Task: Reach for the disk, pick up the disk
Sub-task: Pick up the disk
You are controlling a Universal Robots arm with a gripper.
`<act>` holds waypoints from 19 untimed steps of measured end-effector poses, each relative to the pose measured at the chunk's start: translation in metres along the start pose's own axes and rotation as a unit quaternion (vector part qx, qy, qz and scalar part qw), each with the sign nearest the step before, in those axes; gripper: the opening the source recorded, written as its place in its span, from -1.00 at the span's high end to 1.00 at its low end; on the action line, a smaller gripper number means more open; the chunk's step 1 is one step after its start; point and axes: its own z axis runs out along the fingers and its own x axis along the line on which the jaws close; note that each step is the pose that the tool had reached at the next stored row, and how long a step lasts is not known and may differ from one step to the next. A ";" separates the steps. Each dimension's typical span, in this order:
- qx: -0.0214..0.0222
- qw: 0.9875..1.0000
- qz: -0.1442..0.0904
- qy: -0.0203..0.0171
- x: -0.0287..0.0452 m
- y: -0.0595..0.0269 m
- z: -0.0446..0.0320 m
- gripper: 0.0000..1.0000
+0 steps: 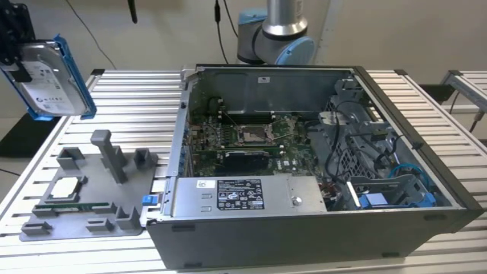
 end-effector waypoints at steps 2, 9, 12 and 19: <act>0.000 1.000 0.000 0.000 -0.0001 0.0000 -0.0058 1.00; 0.000 1.000 0.000 0.000 -0.0006 0.0000 -0.0255 1.00; 0.000 1.000 0.000 0.000 -0.0007 0.0000 -0.0334 1.00; 0.000 1.000 0.000 0.000 -0.0012 -0.0001 -0.0521 1.00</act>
